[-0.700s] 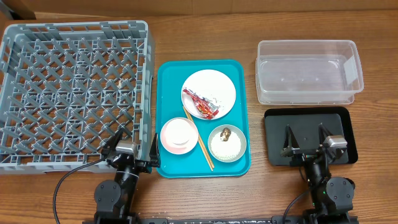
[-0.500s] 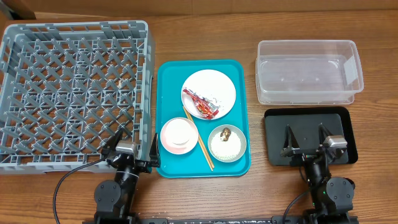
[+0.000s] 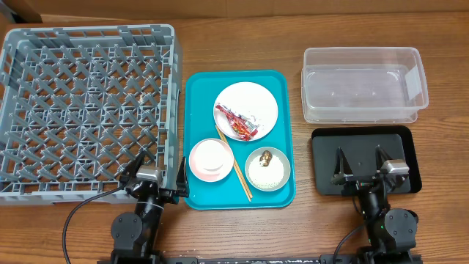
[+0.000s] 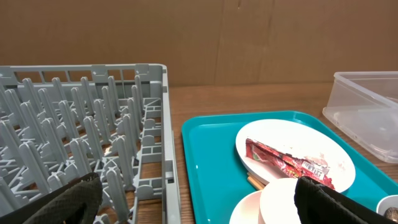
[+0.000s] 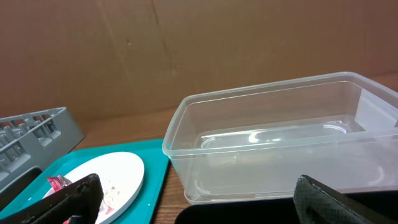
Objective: Sort waste into correct bins and load items into the dishwasher
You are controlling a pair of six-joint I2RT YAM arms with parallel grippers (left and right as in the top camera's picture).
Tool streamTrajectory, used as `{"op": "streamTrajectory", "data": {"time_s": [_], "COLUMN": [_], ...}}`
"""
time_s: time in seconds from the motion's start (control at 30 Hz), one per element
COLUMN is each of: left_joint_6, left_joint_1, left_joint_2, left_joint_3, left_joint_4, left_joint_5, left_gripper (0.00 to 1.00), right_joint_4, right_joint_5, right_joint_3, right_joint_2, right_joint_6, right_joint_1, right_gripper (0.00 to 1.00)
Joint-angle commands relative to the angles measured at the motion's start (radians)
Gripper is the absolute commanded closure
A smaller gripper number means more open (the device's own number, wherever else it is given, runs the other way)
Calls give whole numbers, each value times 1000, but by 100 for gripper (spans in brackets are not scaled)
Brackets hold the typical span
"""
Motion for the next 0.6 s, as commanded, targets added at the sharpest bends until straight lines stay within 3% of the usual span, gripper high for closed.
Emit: {"op": "streamTrajectory", "data": {"time_s": [0.0,0.57], "left_joint_6": [-2,-2], "left_joint_1": [-6,-6], "left_joint_2": [0,0], "left_joint_3": [-2,-2], "left_joint_4": [-4,-3], "left_joint_5": [-6,-15], "left_gripper": [0,0], "right_joint_4": [8,8], "right_joint_5": [6,6], "right_joint_3": [-10,-10], "right_joint_2": [-5,-5], "right_joint_6": [-4,-4], "right_joint_1": [-2,-2], "right_gripper": [0,0]}}
